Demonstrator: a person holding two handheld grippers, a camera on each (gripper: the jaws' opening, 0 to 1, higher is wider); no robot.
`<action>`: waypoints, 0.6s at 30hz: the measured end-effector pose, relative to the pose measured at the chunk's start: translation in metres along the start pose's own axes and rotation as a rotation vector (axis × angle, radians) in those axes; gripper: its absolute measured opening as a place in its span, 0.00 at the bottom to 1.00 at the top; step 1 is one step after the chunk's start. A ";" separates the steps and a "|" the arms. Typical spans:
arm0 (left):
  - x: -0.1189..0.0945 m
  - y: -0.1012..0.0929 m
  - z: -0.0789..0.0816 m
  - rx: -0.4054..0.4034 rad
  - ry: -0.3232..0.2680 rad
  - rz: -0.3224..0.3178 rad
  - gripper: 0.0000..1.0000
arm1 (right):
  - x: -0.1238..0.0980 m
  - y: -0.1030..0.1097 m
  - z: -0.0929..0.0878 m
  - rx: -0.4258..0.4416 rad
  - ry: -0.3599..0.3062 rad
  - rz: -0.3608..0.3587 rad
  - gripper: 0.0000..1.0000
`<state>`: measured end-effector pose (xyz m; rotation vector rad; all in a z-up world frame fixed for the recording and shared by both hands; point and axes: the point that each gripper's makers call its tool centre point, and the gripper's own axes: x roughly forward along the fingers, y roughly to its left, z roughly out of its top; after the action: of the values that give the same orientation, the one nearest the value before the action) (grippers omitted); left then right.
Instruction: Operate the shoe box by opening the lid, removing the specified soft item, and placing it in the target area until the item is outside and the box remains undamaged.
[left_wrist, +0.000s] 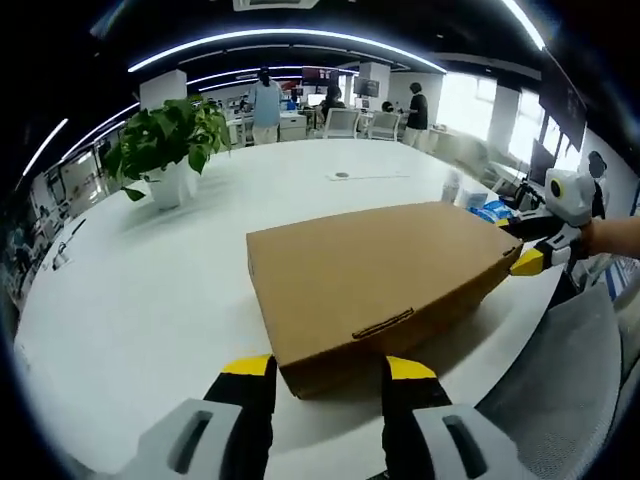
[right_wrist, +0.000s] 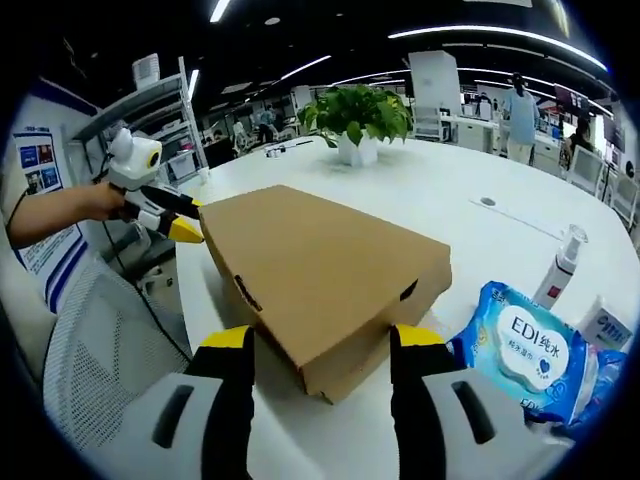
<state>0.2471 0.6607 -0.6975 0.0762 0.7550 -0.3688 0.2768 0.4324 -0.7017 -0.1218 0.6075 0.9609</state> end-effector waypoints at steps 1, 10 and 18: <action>0.001 0.000 -0.001 -0.001 0.005 0.000 0.43 | 0.001 0.000 -0.002 -0.014 0.009 -0.003 0.50; 0.009 0.002 -0.010 0.026 0.040 0.005 0.39 | 0.008 -0.001 -0.012 -0.072 0.036 -0.030 0.49; 0.017 0.004 -0.013 0.029 0.064 0.017 0.39 | 0.011 -0.004 -0.018 -0.093 0.047 -0.048 0.48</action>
<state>0.2512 0.6619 -0.7192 0.1222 0.8122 -0.3624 0.2772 0.4322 -0.7229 -0.2414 0.6008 0.9420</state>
